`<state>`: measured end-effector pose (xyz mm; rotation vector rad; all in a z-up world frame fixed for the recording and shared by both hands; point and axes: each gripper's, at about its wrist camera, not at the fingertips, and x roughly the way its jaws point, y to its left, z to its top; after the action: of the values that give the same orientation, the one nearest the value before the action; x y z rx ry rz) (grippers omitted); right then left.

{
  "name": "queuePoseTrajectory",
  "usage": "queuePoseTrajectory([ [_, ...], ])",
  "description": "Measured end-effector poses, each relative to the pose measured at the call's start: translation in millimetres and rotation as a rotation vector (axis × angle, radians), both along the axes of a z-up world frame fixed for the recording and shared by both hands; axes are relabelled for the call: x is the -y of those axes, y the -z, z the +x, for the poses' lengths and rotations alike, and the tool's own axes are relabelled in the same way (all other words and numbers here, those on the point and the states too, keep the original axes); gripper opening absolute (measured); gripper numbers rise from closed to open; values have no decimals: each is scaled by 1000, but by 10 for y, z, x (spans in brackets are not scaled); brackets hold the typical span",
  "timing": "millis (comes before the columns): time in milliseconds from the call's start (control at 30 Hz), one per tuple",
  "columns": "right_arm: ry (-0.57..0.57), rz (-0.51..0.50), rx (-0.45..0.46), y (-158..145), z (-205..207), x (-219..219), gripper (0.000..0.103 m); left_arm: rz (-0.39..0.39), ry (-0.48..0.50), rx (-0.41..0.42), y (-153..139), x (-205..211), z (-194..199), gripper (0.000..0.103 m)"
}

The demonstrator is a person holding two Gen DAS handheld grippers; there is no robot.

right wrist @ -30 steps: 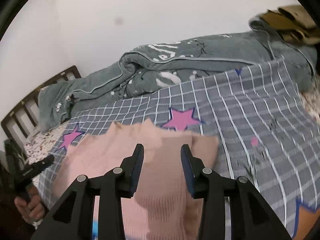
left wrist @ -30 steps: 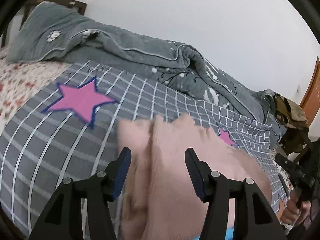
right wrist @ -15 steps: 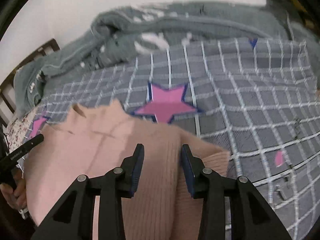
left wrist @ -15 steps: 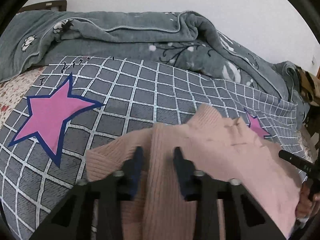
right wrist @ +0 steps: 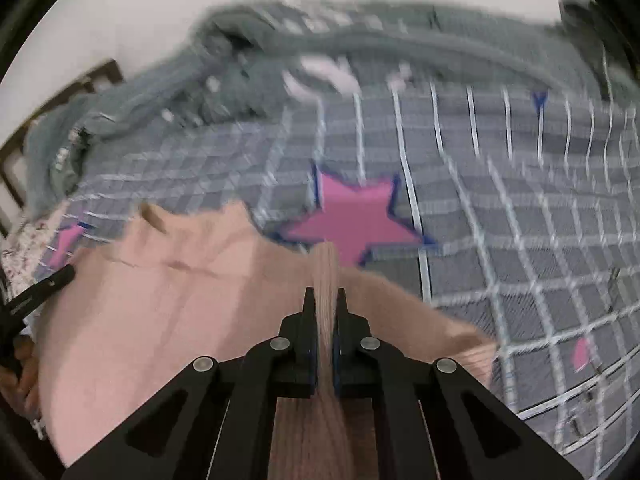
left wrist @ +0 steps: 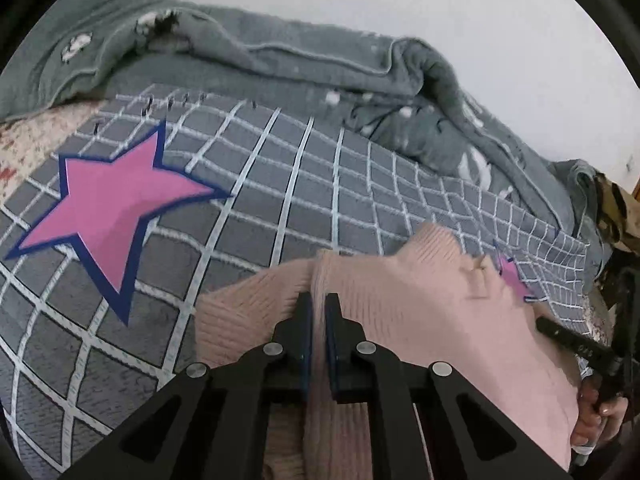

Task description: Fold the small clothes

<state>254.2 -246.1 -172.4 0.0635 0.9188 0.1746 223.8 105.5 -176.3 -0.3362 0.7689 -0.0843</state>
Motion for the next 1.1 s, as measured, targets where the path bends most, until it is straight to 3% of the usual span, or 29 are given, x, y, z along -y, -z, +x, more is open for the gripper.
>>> queuePoseTrajectory([
  [100, 10, 28, -11, 11, 10, 65, 8, -8, 10, 4, -6, -3, -34, 11],
  [200, 25, 21, 14, -46, -42, 87, 31, 1, 20, 5, -19, 10, -83, 13],
  [267, 31, 15, 47, -132, -109, 94, 31, 1, 26, 14, -44, 7, -135, 18],
  [467, 14, -2, 243, -560, -547, -35, 42, -40, 32, 48, -132, -64, -356, 39],
  [533, -33, 31, 280, -641, -710, -161, 45, -59, 38, 69, -161, -91, -452, 59],
  [700, -162, 43, 296, -603, -1022, -619, 46, -51, 8, 67, -183, -139, -585, 60],
  [833, -205, 47, 225, -370, -1156, -1000, 46, -109, -2, 29, -152, -246, -720, 60],
  [1000, -133, -51, 219, -185, -1419, -1159, 46, -137, -10, 35, -144, -386, -920, 61],
  [1100, -74, -106, 268, -125, -1583, -1160, 46, -262, 33, 8, -52, -469, -986, 62],
])
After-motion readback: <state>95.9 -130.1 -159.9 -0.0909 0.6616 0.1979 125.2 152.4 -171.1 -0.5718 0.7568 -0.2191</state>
